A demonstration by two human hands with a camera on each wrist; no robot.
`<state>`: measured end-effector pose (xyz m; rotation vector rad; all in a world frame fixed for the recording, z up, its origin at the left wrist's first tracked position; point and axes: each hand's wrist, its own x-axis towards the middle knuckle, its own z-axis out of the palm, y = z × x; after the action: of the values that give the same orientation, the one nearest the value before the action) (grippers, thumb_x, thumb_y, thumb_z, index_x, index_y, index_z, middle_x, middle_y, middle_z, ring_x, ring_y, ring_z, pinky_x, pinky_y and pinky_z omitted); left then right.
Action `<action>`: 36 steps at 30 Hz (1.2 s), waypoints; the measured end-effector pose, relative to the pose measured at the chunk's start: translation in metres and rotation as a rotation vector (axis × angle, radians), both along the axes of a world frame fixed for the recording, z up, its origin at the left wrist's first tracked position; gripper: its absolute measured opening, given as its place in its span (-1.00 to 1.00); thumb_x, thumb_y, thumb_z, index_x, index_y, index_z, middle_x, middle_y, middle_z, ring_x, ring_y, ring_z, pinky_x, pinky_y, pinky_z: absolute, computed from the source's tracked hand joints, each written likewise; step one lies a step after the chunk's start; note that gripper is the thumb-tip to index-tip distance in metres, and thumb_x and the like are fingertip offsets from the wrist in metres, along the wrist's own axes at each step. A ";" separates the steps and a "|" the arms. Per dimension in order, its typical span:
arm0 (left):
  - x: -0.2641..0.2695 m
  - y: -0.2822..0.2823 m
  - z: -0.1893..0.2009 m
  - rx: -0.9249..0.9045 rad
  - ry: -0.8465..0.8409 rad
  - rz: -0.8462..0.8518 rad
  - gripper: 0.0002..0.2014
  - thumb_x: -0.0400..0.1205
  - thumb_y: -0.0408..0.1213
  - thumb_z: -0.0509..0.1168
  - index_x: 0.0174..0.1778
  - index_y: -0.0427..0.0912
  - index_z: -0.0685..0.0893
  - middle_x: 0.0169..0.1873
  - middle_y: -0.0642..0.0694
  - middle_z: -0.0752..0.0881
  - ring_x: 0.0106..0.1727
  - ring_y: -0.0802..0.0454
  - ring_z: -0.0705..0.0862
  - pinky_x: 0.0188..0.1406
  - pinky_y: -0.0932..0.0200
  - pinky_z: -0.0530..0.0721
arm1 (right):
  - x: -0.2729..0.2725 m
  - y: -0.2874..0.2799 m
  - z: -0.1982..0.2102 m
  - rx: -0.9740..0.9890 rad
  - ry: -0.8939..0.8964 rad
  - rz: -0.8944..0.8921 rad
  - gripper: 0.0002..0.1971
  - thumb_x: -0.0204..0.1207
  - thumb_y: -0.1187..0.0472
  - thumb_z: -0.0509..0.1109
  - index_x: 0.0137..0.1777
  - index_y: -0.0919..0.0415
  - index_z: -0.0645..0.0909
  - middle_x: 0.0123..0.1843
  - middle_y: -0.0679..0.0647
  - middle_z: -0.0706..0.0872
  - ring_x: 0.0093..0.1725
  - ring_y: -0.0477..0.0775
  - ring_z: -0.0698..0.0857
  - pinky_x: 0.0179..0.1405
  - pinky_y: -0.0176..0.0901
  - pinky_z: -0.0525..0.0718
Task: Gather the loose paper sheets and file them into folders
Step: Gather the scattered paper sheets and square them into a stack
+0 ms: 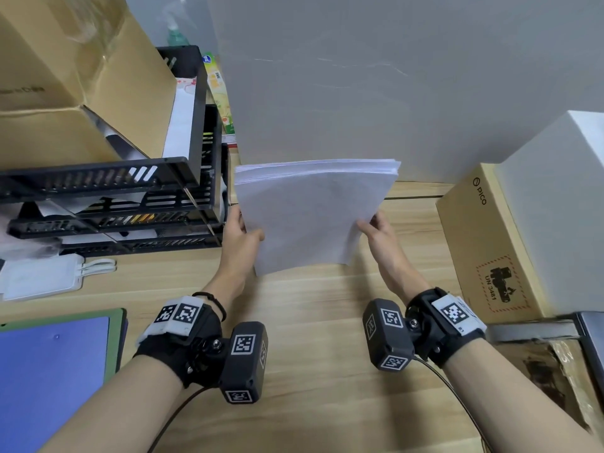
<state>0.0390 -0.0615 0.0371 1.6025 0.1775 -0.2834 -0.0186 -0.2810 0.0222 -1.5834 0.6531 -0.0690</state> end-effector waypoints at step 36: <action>0.014 -0.018 0.033 -0.172 -0.080 0.020 -0.67 0.52 -0.62 0.14 0.07 -0.17 0.57 -0.13 0.07 0.70 -0.15 0.21 0.69 -0.12 0.35 0.66 | 0.015 0.005 0.028 0.135 -0.190 -0.141 -0.64 0.70 0.29 0.17 0.47 0.16 0.45 0.29 -0.05 0.69 0.17 -0.17 0.68 0.08 -0.39 0.57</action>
<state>0.0530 -0.0791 0.0696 1.4380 0.1041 -0.2130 -0.0038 -0.2763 0.0502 -1.3800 0.6068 -0.2718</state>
